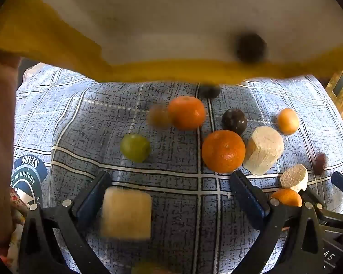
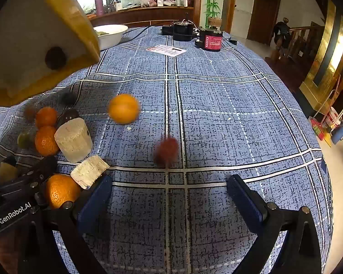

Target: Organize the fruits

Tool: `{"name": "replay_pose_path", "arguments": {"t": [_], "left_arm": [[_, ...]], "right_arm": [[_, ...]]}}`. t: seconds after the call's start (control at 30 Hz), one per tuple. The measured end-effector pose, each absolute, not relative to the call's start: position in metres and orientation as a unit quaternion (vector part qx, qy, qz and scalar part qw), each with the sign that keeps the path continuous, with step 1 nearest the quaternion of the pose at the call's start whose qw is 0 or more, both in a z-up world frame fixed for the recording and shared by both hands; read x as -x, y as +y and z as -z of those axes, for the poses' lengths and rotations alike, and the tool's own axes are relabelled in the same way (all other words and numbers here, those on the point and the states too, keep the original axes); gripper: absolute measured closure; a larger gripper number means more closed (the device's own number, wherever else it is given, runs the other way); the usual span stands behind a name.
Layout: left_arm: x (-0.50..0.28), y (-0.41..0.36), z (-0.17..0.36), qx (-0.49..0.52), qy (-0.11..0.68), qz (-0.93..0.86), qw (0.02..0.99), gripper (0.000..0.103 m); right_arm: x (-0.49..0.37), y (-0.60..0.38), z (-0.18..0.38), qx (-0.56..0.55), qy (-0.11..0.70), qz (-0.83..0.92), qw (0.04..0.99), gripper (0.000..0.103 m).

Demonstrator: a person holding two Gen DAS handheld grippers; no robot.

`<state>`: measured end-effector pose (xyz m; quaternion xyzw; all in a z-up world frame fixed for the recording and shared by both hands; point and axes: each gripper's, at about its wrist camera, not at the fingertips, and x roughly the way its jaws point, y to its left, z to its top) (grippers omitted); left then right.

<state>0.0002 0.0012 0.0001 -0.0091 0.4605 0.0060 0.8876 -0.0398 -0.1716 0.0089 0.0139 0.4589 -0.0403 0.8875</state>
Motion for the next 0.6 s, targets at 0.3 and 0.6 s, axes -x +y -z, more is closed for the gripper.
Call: {"name": "replay_pose_path", "arguments": {"t": [0.3, 0.6], "left_arm": [[0.007, -0.007, -0.003, 0.002, 0.457, -0.010, 0.890, 0.000], [0.000, -0.003, -0.002, 0.004, 0.459, -0.009, 0.888, 0.000]], "right_arm": [[0.041, -0.173, -0.009, -0.021, 0.458, 0.037, 0.888, 0.001], [0.040, -0.173, -0.009, -0.021, 0.458, 0.037, 0.888, 0.001]]}}
